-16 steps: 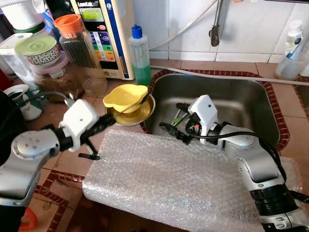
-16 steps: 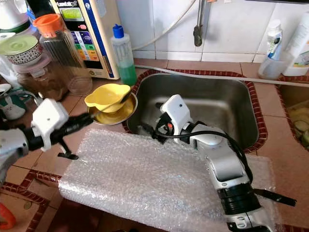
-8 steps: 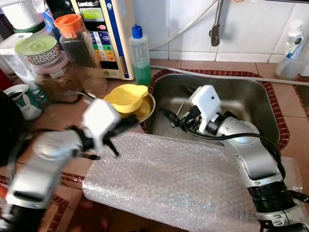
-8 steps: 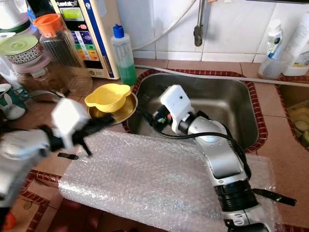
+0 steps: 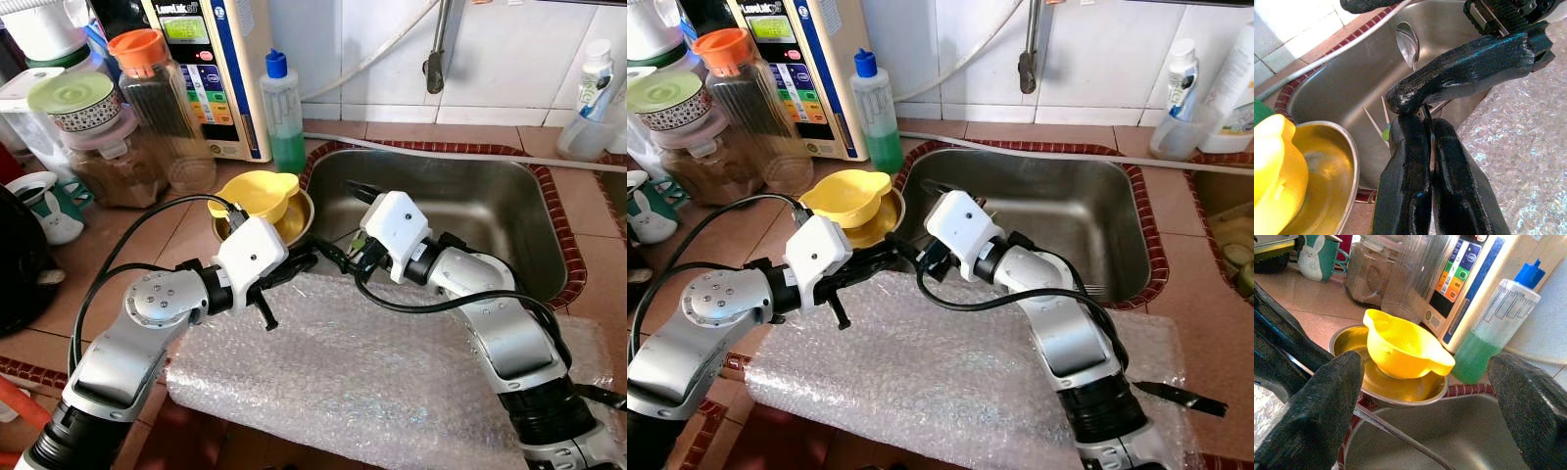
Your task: Kitchen organization
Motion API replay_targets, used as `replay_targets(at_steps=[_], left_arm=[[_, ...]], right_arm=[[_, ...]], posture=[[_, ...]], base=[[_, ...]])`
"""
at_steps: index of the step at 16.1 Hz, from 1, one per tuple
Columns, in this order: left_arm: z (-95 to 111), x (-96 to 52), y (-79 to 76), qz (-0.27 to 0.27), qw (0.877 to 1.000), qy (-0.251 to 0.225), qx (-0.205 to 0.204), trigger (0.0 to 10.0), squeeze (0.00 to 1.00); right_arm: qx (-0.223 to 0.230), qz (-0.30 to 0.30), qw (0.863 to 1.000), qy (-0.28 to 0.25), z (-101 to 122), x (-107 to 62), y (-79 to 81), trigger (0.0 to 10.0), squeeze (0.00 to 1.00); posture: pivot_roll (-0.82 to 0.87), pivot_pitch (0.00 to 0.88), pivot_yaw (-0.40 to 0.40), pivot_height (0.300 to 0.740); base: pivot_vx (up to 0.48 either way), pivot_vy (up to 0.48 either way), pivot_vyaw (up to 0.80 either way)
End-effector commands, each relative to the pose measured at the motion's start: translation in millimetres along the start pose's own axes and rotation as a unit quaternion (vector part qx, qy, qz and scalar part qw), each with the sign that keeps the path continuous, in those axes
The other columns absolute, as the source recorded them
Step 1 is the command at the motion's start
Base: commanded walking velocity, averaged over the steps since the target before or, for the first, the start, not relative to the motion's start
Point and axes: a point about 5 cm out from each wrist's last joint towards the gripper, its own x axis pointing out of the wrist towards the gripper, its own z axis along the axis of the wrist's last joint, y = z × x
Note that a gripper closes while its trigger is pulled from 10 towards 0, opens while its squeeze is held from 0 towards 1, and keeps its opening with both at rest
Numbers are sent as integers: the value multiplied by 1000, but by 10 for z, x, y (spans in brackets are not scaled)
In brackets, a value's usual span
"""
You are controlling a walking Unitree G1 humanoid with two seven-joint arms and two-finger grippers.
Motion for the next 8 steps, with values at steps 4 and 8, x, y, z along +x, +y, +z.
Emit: replay_targets(at_steps=[4, 8], left_arm=[[18, -36, 51, 13, 1000, 1, 25, 0, 0], [-25, -84, 114, 22, 999, 14, 36, 0, 0]], right_arm=[[2, -7, 999, -50, 217, -20, -79, 10000, 0], [3, -8, 997, -78, 357, -111, -254, 10000, 0]], posture=[[-193, 106, 140, 740], [-192, 105, 141, 740]], base=[[0, 0, 0], [0, 0, 0]])
